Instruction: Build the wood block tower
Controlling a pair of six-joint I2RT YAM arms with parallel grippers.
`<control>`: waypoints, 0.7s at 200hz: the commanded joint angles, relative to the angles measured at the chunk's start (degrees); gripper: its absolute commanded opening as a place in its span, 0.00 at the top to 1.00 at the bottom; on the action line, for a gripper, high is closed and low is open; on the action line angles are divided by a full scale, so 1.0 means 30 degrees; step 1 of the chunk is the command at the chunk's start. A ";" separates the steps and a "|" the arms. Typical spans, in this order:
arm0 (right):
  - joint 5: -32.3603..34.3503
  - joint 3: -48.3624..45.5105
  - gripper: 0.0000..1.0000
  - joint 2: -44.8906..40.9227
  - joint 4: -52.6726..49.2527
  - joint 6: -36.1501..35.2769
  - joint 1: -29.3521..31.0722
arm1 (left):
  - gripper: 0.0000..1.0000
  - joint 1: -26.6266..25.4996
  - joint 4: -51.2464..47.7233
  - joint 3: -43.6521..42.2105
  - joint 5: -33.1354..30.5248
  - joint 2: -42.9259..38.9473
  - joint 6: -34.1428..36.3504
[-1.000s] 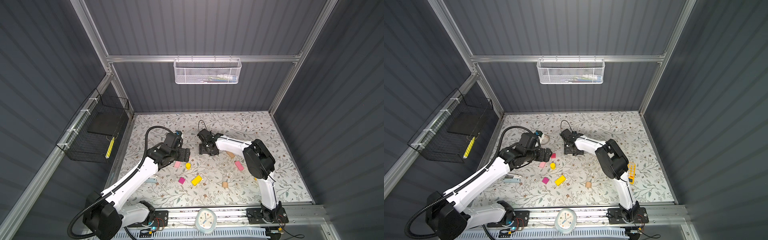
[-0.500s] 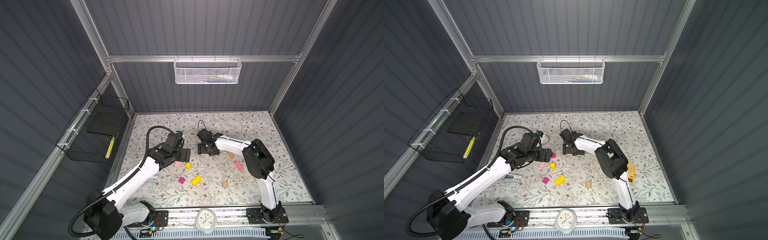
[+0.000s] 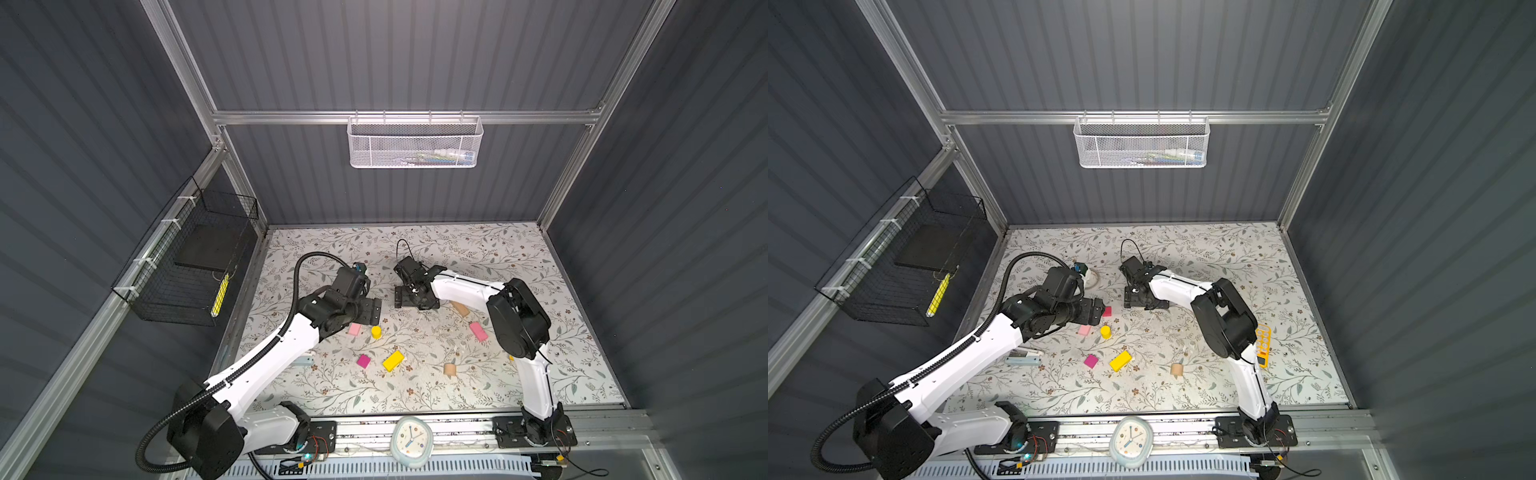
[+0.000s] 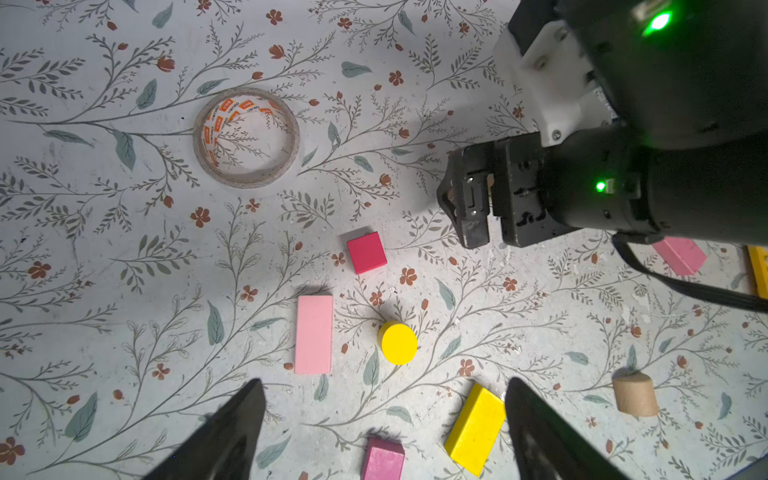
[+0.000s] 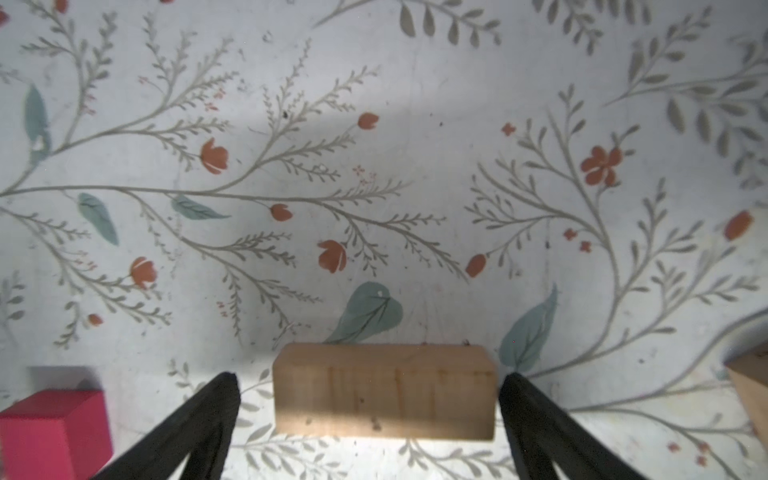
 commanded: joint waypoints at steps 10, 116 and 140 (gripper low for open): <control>-0.0387 0.0208 0.01 -0.1779 -0.0297 -0.0137 -0.0332 | 0.10 -0.0171 -0.0574 0.0873 -0.0497 -0.0216 -0.0178; -0.3438 -0.6513 0.01 -1.1832 0.2517 -0.1665 -0.4362 | 0.09 -0.1899 -0.0237 0.3726 0.0377 0.2396 0.2391; -0.3085 -0.7749 0.01 -1.4447 0.1986 -0.1949 -0.4943 | 0.09 -0.2606 0.0156 0.4654 0.0980 0.3761 0.3561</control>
